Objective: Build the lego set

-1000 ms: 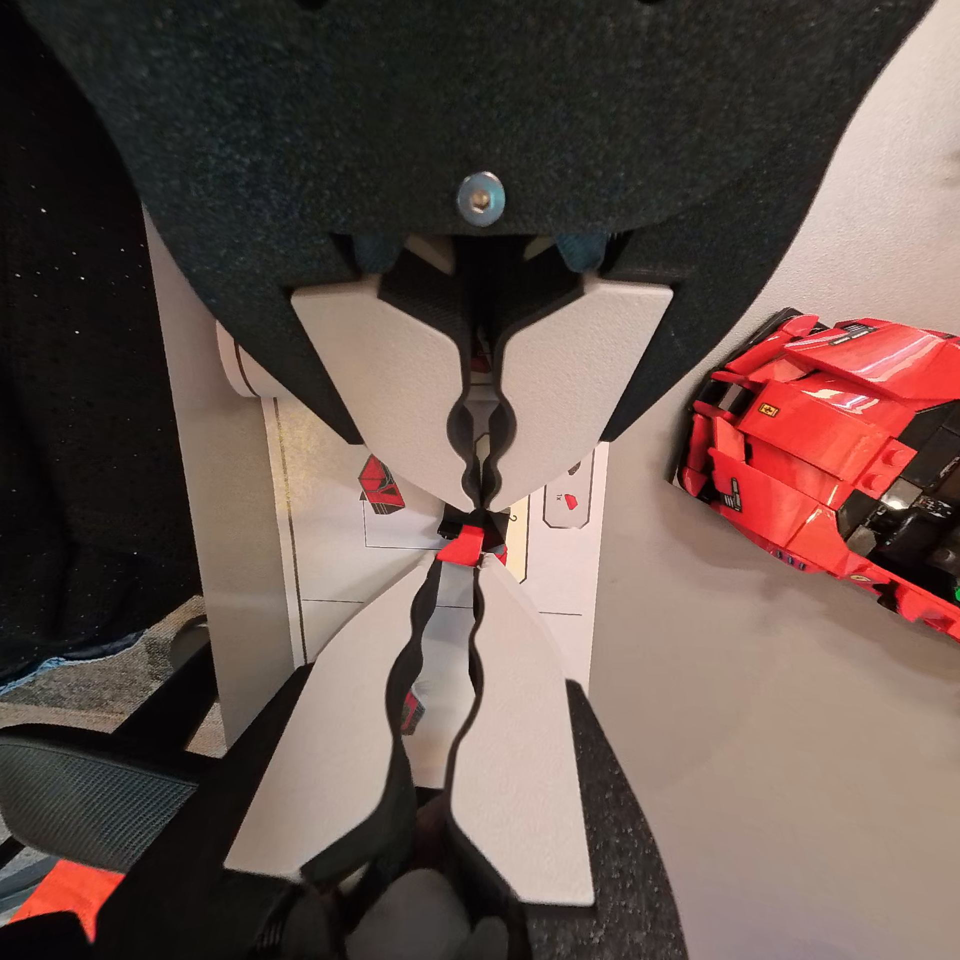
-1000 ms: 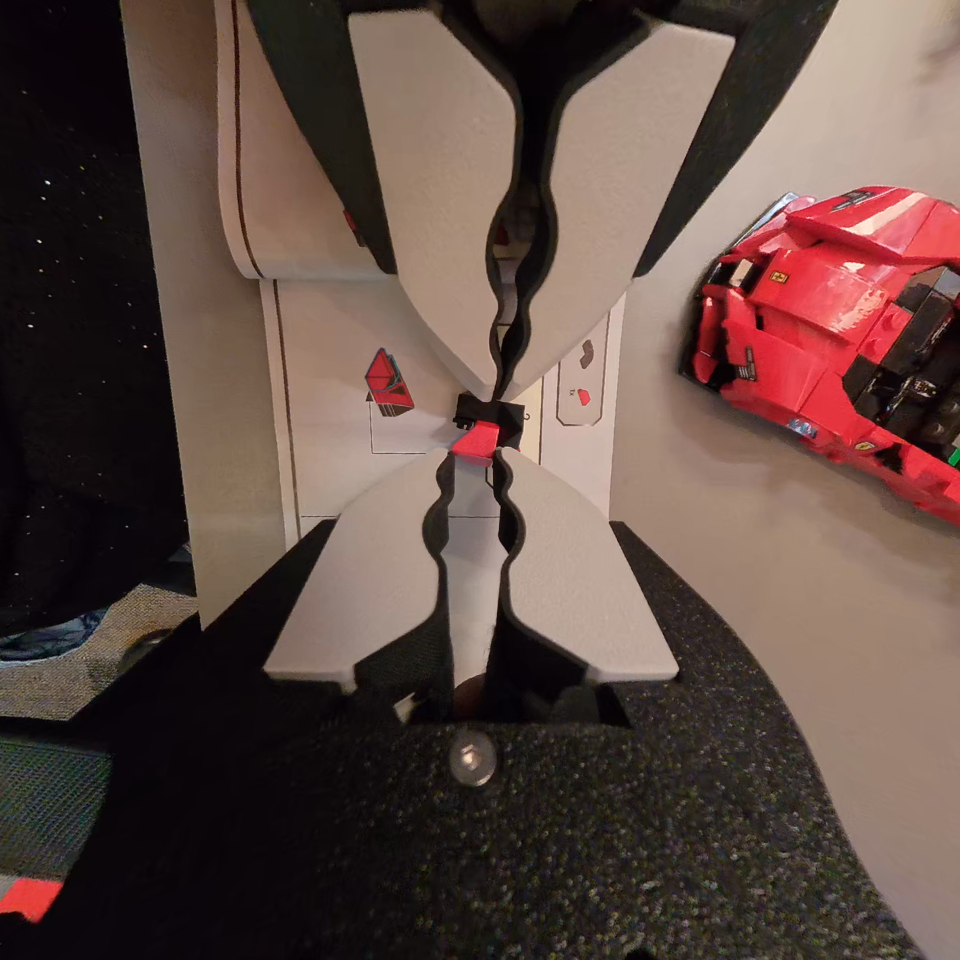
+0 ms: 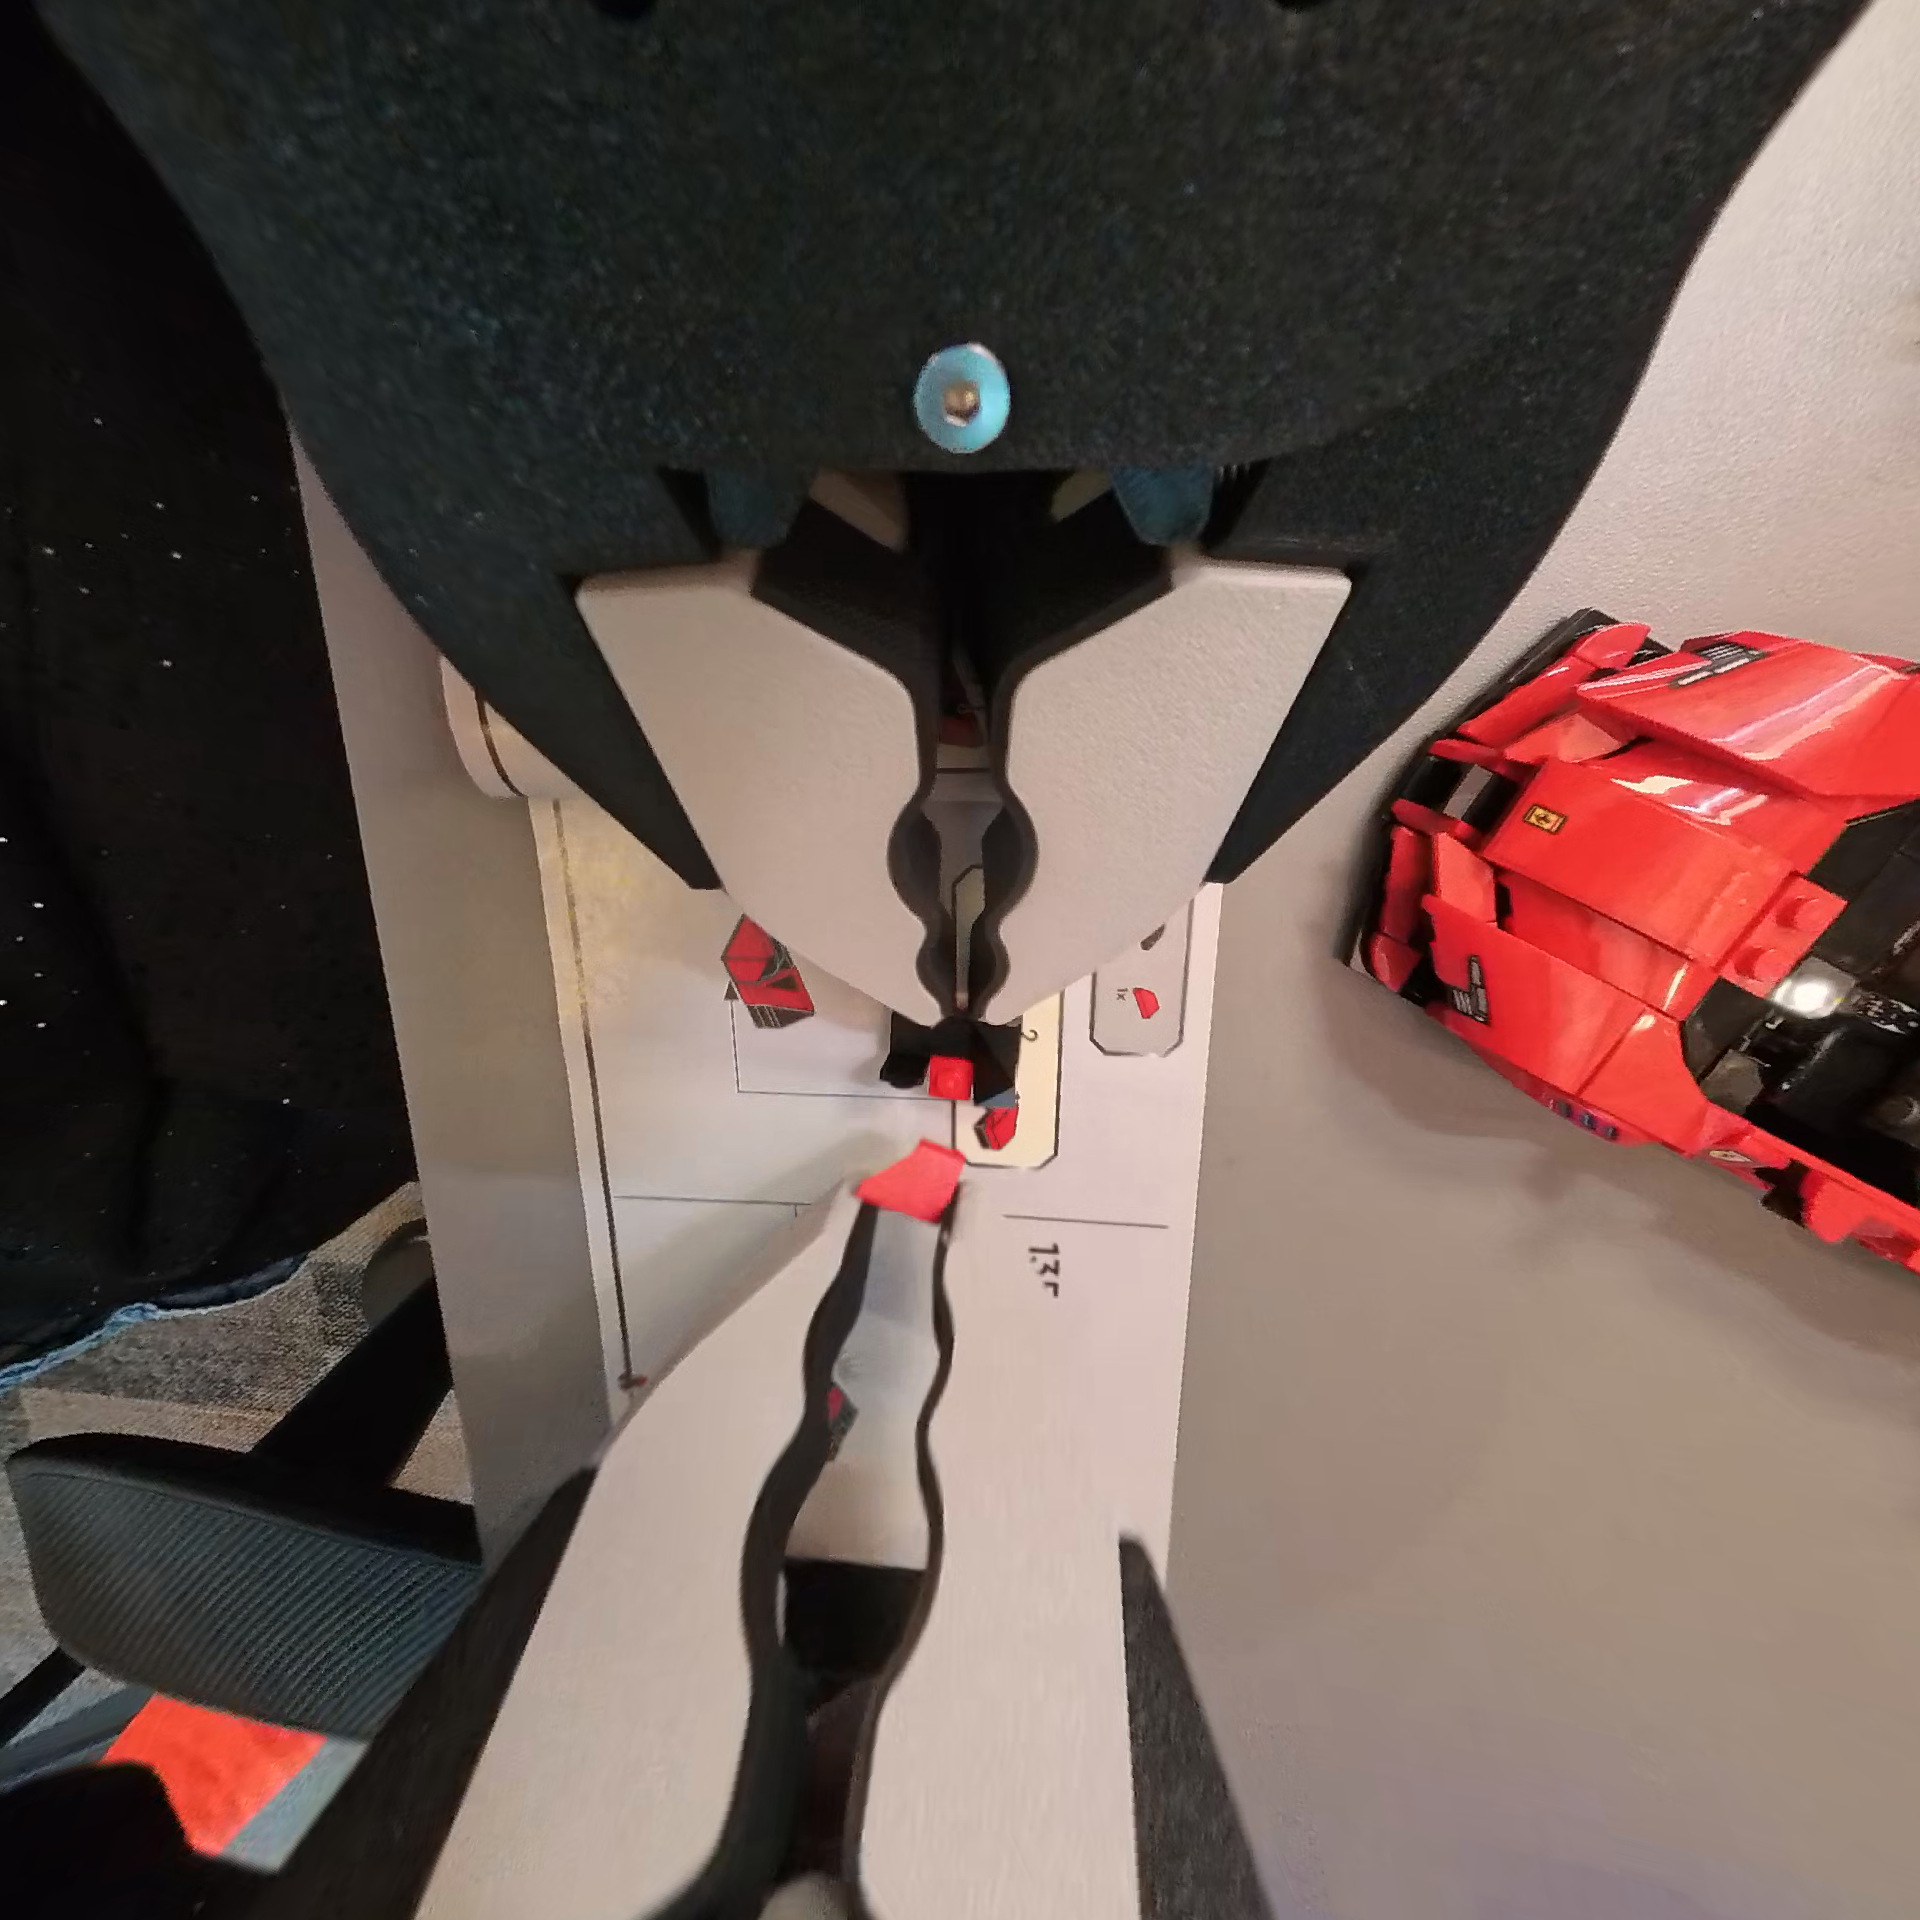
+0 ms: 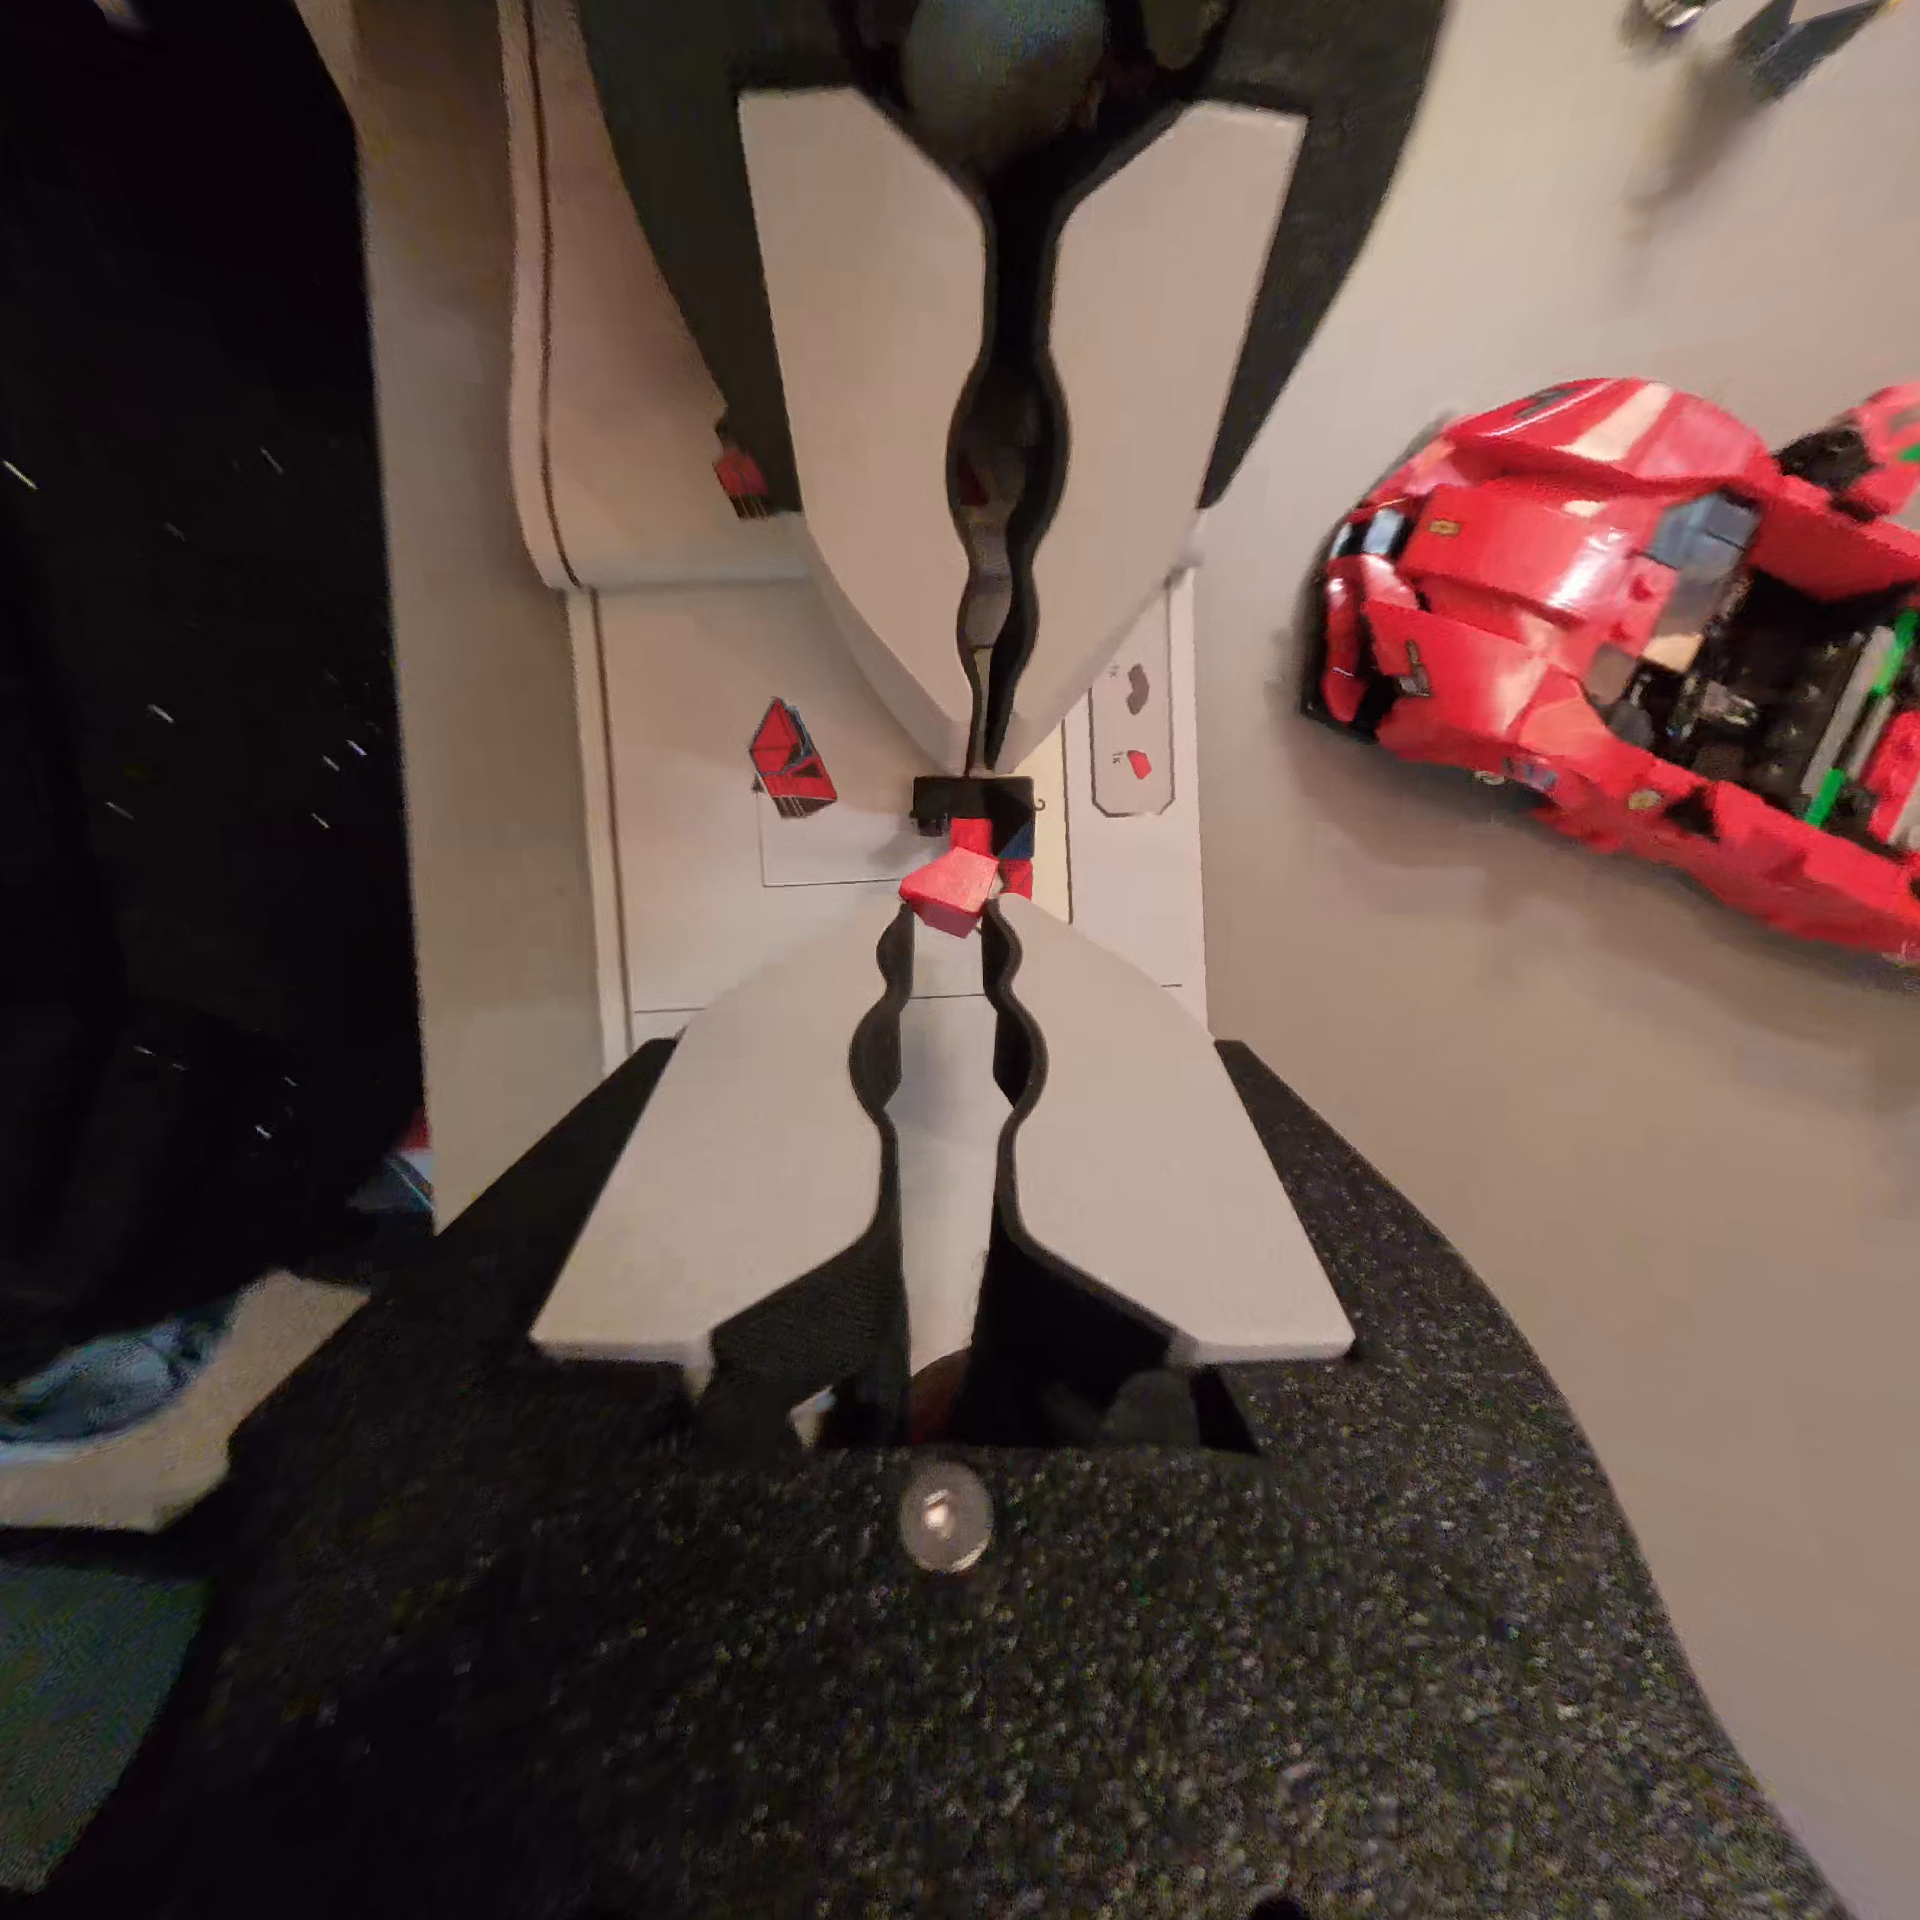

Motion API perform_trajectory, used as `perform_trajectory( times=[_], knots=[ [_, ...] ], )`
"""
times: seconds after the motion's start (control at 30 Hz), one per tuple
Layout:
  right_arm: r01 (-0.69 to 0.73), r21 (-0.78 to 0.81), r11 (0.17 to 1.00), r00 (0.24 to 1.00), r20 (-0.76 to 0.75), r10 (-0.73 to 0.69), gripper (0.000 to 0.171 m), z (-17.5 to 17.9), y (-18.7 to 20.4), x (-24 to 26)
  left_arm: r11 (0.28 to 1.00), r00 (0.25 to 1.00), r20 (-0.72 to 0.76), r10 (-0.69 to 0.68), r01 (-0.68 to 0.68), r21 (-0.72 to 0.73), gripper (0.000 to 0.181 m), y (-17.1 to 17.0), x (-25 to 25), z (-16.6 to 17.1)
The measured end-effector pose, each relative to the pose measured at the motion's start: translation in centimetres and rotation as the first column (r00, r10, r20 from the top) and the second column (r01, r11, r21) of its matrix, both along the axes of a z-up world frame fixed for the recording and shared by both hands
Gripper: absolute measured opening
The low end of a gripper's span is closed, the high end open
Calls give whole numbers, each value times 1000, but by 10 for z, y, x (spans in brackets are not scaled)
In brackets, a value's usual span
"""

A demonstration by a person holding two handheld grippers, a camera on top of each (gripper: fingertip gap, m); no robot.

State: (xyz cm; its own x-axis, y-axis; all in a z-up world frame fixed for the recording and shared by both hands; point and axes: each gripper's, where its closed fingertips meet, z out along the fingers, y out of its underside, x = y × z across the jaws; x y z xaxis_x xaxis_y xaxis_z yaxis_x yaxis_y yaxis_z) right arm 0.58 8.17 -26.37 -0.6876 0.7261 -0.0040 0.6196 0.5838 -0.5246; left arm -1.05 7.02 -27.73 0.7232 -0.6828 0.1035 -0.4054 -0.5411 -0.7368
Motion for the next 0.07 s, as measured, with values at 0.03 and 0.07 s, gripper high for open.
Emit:
perform_trajectory(
  times=[0.03,0.07],
  knots=[
    [26,-76,997,999,-26,-28,13,7,-1,1,1000,1000,10,4,-4,0,3,0,0,1],
    [47,-163,985,996,-61,-58,13,15,-2,2,1000,1000,21,10,-10,1,5,1,-1,3]
  ],
)
